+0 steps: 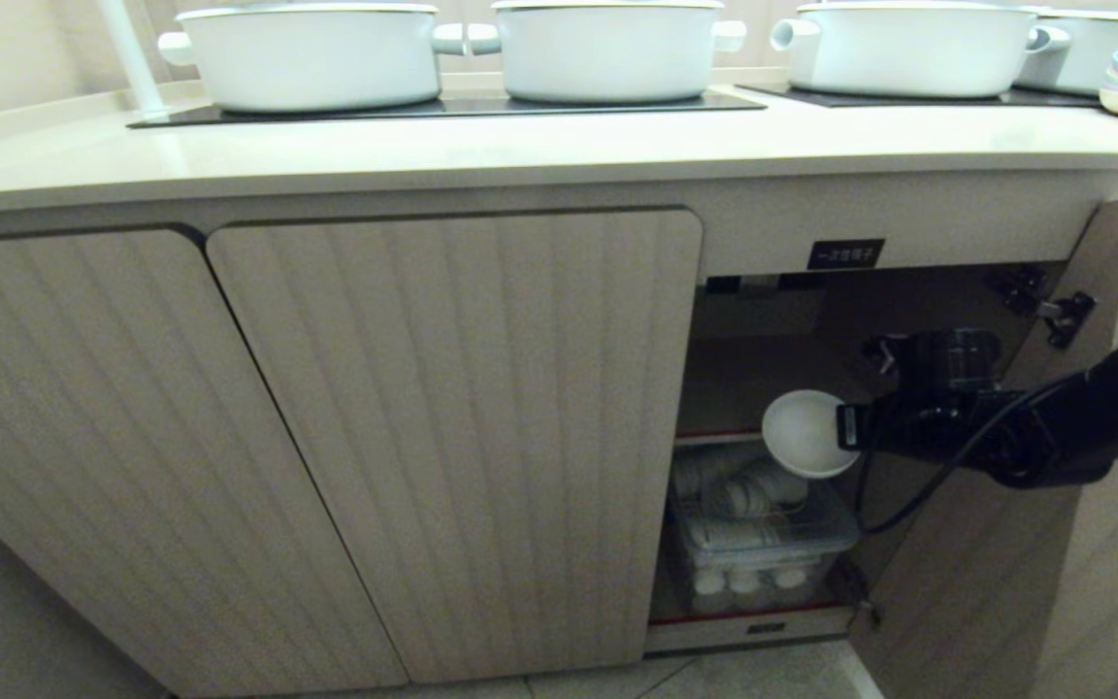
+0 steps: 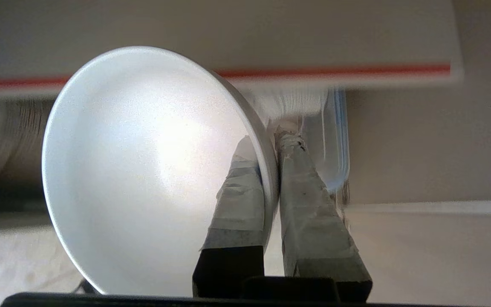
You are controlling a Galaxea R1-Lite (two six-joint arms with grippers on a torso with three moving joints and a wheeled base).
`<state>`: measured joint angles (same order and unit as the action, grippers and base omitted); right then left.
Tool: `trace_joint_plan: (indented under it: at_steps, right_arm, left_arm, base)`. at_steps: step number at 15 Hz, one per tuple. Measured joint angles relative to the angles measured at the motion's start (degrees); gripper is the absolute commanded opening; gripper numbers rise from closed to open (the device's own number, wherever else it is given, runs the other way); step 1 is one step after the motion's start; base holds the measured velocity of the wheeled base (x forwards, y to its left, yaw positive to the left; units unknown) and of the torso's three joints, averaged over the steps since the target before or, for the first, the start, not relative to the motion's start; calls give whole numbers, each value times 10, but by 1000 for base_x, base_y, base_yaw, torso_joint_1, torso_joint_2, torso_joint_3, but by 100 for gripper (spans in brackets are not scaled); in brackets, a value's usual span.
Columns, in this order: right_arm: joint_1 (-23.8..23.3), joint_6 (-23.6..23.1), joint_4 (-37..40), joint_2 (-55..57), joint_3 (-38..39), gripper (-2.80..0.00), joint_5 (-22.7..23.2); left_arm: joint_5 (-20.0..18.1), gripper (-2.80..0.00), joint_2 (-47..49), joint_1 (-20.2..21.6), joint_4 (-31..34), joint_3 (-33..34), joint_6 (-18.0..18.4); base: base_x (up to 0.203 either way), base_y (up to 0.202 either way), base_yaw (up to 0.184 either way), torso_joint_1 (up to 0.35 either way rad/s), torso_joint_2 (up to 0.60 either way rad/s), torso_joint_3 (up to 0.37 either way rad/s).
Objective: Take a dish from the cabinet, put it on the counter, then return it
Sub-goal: Place it on the table
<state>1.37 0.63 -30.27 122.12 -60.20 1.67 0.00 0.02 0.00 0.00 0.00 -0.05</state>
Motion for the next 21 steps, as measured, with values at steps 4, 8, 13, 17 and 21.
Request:
trace_joint_plan:
  at_steps: [4, 8, 13, 17, 21]
  right_arm:
    - [0, 15, 0, -42, 60, -280, 0]
    - [0, 16, 0, -87, 127, -280, 1]
    - [3, 16, 0, -151, 219, -280, 2]
    - [8, 16, 0, -202, 277, -280, 3]
    - [37, 17, 6, -248, 322, -280, 3]
  left_arm:
    - [0, -280, 0, 0, 0, 0, 0]
    - [0, -280, 0, 0, 0, 0, 0]
    - [0, -280, 0, 0, 0, 0, 0]
    - [0, -280, 0, 0, 0, 0, 0]
    - [0, -280, 0, 0, 0, 0, 0]
  base:
    - [0, 0, 0, 0, 0, 0]
    - [0, 0, 0, 0, 0, 0]
    - [0, 0, 0, 0, 0, 0]
    - [0, 0, 0, 0, 0, 0]
    - [0, 0, 0, 0, 0, 0]
